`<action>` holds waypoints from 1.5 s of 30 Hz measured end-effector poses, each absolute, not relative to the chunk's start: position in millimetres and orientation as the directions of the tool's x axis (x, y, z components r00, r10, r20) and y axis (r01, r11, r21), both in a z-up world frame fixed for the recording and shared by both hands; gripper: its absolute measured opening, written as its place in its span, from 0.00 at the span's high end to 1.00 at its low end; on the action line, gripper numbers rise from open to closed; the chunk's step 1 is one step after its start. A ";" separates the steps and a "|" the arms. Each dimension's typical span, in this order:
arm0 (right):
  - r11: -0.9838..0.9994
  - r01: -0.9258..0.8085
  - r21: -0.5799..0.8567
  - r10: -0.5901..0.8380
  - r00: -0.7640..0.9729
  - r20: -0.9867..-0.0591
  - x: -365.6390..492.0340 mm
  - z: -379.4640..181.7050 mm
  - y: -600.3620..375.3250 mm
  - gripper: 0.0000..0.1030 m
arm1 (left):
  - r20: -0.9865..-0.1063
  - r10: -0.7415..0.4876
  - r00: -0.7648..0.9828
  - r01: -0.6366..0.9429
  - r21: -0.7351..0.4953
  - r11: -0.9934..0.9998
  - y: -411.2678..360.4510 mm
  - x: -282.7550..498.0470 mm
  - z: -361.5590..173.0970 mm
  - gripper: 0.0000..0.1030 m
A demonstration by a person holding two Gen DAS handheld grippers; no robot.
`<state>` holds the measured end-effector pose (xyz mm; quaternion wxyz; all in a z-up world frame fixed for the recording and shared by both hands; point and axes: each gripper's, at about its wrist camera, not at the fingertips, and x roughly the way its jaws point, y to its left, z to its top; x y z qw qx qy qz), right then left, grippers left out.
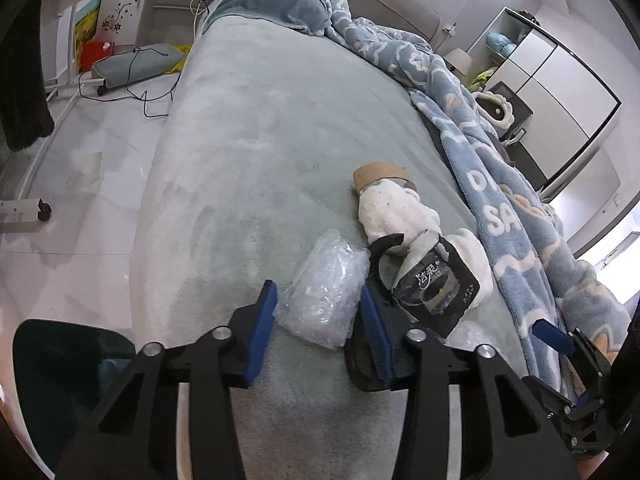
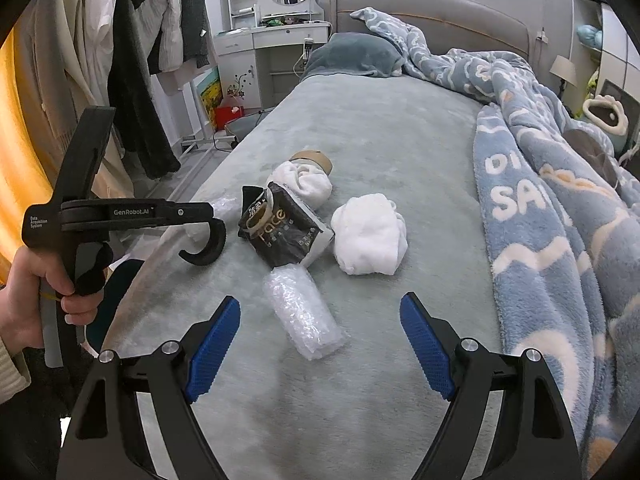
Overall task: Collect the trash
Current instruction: 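Grasp the bubble-wrap piece with the left tool while the right tool grasps the bubble-wrap roll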
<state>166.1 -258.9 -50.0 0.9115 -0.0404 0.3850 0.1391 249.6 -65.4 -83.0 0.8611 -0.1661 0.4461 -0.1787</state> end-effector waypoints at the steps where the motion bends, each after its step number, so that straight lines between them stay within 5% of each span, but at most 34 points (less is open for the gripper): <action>1: 0.958 -0.285 0.033 0.221 0.660 -0.718 167.0 -51.4 -259.2 0.19 | -0.709 -0.458 0.536 0.167 -0.443 0.881 -66.4 249.1 -82.4 0.62; 19: 0.959 -0.284 0.022 0.190 0.580 -0.792 187.4 -82.4 -257.9 0.20 | -0.667 -0.412 0.621 0.243 -0.335 0.910 -69.7 235.1 -50.4 0.67; 27: 0.954 -0.300 0.017 0.186 0.546 -0.817 194.4 -92.8 -249.3 0.41 | -0.646 -0.405 0.647 0.271 -0.301 0.914 -65.7 227.8 -36.7 0.67; 31: 0.948 -0.317 0.008 0.186 0.537 -0.822 195.5 -92.2 -240.1 0.61 | -0.641 -0.400 0.655 0.282 -0.284 0.917 -62.2 225.2 -32.6 0.67; 45: 0.939 -0.343 -0.024 0.201 0.605 -0.770 196.8 -60.5 -210.7 0.66 | -0.619 -0.372 0.692 0.300 -0.223 0.928 -38.8 215.0 -17.4 0.67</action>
